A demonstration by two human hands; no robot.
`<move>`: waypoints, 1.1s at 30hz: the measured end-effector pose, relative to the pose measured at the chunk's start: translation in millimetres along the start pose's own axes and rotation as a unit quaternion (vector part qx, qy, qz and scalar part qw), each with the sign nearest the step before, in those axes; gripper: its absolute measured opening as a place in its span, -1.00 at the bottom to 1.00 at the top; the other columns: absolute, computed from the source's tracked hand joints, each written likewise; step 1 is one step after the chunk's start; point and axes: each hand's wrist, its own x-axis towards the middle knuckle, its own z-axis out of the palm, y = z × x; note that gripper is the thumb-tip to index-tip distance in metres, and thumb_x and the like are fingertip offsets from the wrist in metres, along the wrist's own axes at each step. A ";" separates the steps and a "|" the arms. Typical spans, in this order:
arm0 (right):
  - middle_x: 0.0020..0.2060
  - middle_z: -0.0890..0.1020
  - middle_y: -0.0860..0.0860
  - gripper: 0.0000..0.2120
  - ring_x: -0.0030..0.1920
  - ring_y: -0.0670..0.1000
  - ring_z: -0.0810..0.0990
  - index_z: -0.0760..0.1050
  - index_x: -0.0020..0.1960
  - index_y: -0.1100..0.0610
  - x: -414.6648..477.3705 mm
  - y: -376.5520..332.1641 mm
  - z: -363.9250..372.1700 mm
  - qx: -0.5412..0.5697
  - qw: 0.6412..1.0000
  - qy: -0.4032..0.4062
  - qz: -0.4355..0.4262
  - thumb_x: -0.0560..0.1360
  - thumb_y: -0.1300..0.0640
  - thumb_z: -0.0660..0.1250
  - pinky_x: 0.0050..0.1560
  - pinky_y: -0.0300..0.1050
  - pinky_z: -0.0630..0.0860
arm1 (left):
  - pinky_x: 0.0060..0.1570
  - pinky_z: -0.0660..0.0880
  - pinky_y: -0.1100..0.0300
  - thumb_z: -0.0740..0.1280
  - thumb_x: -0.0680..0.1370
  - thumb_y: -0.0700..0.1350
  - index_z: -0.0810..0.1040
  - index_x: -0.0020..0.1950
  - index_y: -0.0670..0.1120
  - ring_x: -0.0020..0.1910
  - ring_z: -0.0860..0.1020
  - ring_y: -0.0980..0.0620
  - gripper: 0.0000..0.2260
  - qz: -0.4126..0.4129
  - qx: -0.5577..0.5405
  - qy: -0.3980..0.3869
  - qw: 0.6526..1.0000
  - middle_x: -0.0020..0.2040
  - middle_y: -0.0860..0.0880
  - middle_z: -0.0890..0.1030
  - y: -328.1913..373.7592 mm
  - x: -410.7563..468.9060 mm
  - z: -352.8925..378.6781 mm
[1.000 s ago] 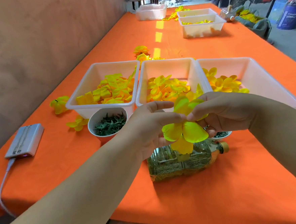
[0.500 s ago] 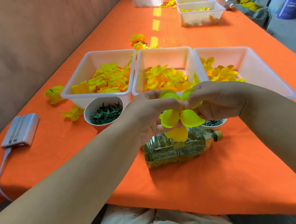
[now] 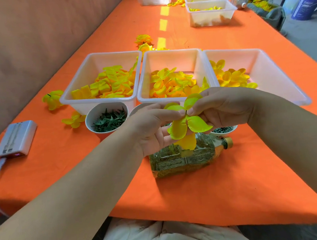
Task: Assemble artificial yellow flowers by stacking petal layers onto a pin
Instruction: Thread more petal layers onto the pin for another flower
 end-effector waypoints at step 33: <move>-0.24 0.67 0.13 -0.91 -0.25 0.04 0.67 0.62 -0.13 0.31 -4.2 18.0 13.0 -0.053 0.987 0.148 0.035 0.39 0.33 0.50 -0.33 -0.20 0.55 | -0.19 0.52 0.07 0.49 0.45 -0.34 0.54 0.32 0.01 -0.15 0.54 -0.07 -0.51 0.036 0.345 -0.106 0.932 -0.14 -0.15 0.45 20.3 27.4 -24.8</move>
